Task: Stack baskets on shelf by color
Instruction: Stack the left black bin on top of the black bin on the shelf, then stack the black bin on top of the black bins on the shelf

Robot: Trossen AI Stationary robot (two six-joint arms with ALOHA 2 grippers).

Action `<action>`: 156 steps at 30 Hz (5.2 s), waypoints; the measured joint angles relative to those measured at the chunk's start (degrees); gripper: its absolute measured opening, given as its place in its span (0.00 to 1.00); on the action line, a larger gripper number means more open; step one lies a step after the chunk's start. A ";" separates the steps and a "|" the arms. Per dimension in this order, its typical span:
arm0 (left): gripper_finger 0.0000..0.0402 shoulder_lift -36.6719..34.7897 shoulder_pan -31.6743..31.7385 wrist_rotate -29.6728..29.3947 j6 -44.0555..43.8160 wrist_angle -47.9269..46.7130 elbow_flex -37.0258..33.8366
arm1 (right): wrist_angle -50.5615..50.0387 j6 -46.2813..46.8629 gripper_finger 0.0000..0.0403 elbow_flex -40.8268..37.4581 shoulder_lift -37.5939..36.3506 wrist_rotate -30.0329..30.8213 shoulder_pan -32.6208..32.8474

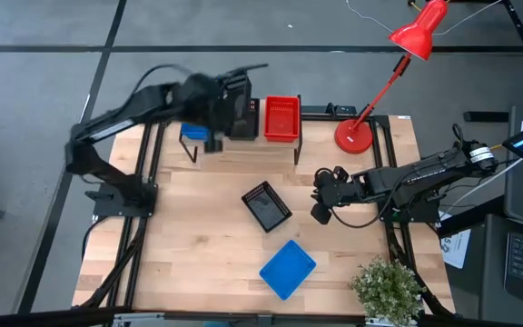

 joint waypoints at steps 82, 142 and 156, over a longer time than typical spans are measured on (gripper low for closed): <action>0.19 16.54 -2.12 1.87 -1.81 -14.29 6.37 | -1.16 -0.39 0.20 0.04 0.06 -3.36 0.02; 0.19 -0.11 -40.14 -8.44 -46.71 22.53 -33.20 | -42.51 -8.90 0.20 31.17 34.73 -26.35 -4.15; 0.19 12.35 -41.64 -10.37 -47.04 32.60 -33.24 | -40.55 5.46 0.20 13.31 14.97 -25.91 -0.75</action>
